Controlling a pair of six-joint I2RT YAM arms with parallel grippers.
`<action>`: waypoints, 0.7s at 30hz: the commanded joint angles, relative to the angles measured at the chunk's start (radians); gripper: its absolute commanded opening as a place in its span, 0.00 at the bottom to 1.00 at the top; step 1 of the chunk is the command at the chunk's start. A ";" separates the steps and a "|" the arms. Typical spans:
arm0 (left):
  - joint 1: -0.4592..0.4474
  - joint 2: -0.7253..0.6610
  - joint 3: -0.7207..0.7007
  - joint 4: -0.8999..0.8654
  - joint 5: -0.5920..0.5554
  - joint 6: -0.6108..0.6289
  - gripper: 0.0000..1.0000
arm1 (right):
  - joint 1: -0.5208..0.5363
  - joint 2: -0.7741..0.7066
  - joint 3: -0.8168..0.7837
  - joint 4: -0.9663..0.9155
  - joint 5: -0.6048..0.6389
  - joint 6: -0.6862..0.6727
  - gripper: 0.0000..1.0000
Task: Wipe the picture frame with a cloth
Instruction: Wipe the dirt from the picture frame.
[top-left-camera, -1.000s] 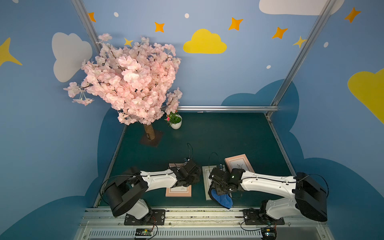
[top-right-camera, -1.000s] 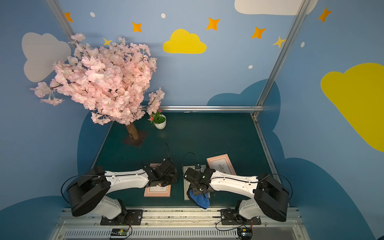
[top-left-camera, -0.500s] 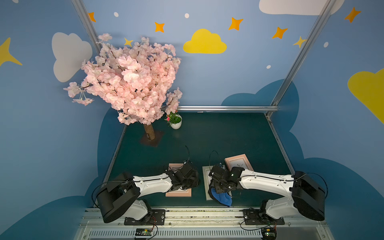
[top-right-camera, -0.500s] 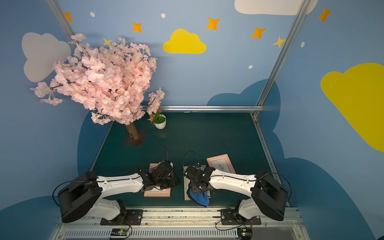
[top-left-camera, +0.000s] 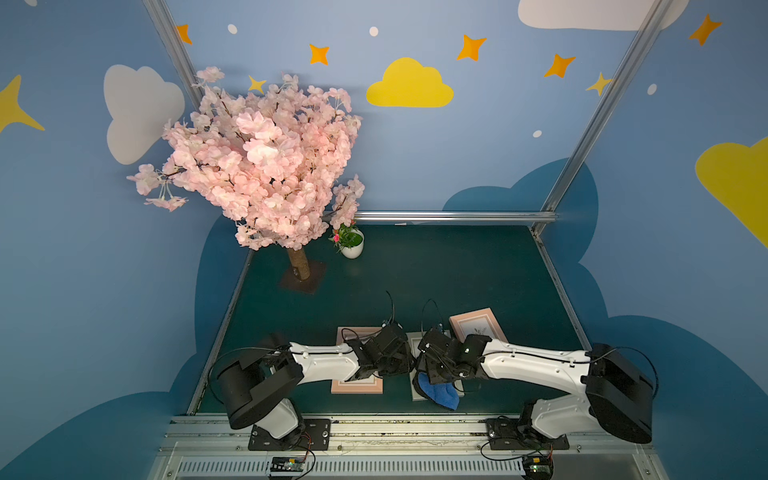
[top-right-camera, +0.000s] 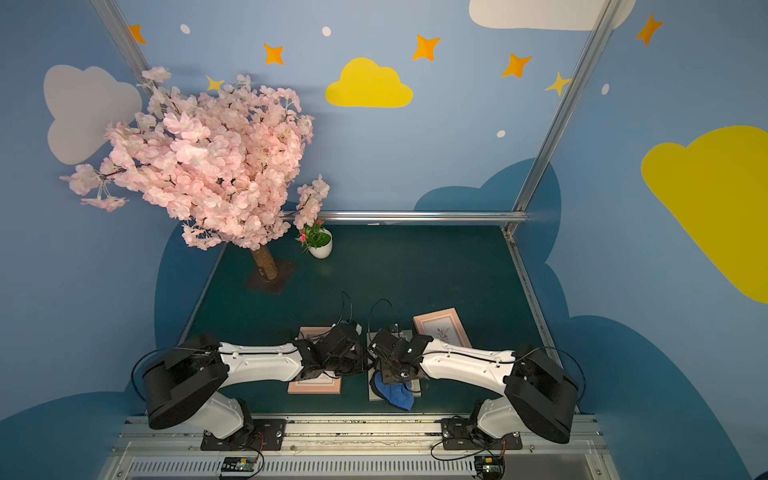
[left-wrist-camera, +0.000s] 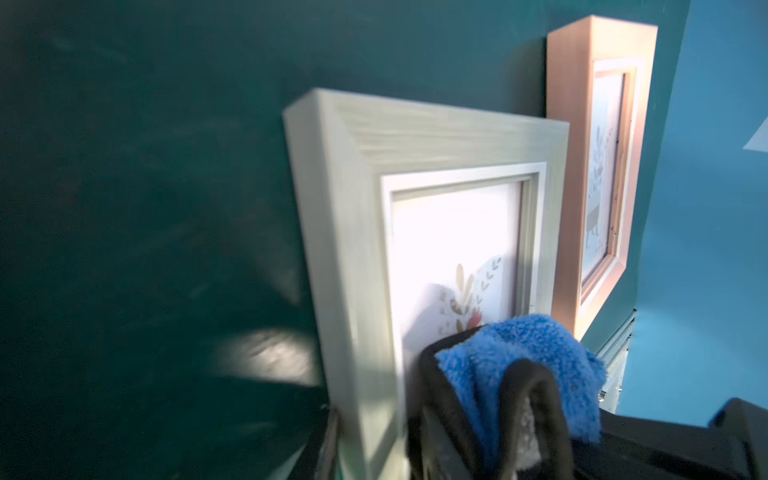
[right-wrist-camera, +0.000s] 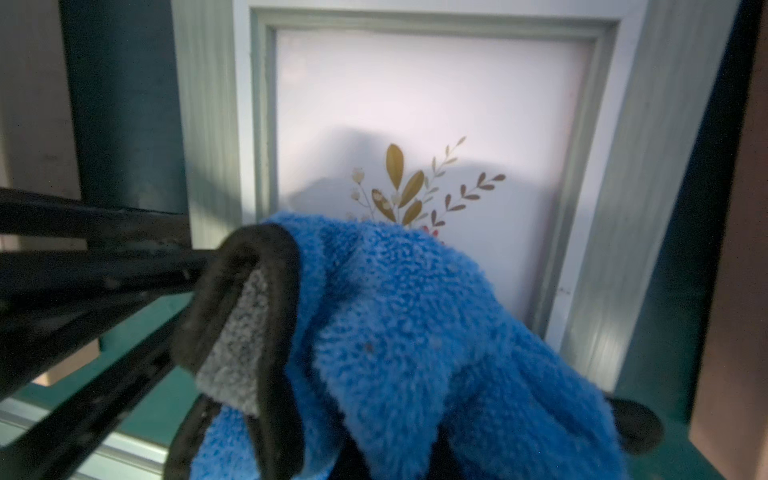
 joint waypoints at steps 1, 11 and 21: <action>-0.012 0.032 0.020 -0.032 -0.014 0.006 0.28 | -0.005 -0.015 -0.022 -0.043 0.007 0.005 0.00; -0.023 0.078 0.038 -0.189 -0.076 0.014 0.16 | -0.067 0.010 -0.036 -0.039 0.018 -0.009 0.00; -0.026 0.093 0.033 -0.200 -0.075 0.009 0.15 | -0.240 0.133 0.079 0.061 -0.023 -0.162 0.00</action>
